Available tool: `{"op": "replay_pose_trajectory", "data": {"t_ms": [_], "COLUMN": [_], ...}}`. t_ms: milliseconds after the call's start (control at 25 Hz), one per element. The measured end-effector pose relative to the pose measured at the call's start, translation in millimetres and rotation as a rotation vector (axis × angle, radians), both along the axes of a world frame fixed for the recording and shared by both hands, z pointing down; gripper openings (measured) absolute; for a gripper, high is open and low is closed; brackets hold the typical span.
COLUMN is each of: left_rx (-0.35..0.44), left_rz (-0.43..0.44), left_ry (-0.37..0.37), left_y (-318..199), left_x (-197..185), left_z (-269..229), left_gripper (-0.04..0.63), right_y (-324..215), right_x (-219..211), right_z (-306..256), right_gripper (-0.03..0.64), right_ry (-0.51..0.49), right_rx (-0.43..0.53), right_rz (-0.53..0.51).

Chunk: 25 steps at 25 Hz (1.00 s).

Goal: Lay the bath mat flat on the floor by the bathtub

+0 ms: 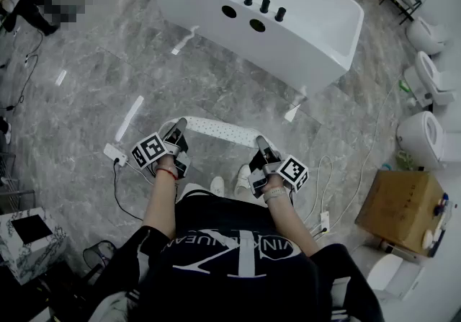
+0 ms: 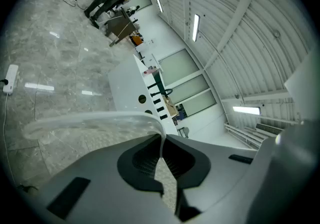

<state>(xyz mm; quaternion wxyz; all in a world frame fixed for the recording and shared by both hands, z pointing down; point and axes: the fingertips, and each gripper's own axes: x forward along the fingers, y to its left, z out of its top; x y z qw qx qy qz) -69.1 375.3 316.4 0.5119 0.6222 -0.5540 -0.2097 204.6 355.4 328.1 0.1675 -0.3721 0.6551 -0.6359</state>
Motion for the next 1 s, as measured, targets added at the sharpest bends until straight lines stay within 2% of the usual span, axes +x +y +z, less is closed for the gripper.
{"op": "replay_pose_trajectory", "data": {"t_ms": [320,520,720,1000], "left_rx": [0.013,0.012,0.042,0.080], "left_rz": [-0.008,0.020,0.060,0.094], "left_ry": [0.026,-0.024,-0.167,-0.471], "left_y": [0.2,-9.2,-21.8,-65.7], "left_x": [-17.6,-20.3,-24.1,-41.8], "left_z": [-7.3,-8.3,-17.1,-33.4], "left_gripper": [0.020,0.021,0.020,0.021], "right_y": [2.1,-9.8,-28.7,-73.6], "right_x": [-16.9,-21.0,-28.9,-50.8], "right_z": [-5.9,-9.1,-12.4,-7.8], "right_gripper": [0.032,0.032,0.032,0.032], "right_ry": [0.025,0.041,0.078,0.202], "right_rx": [0.005,0.031,0.068,0.149], "right_rz": [-0.020,-0.021,-0.016,-0.019]}}
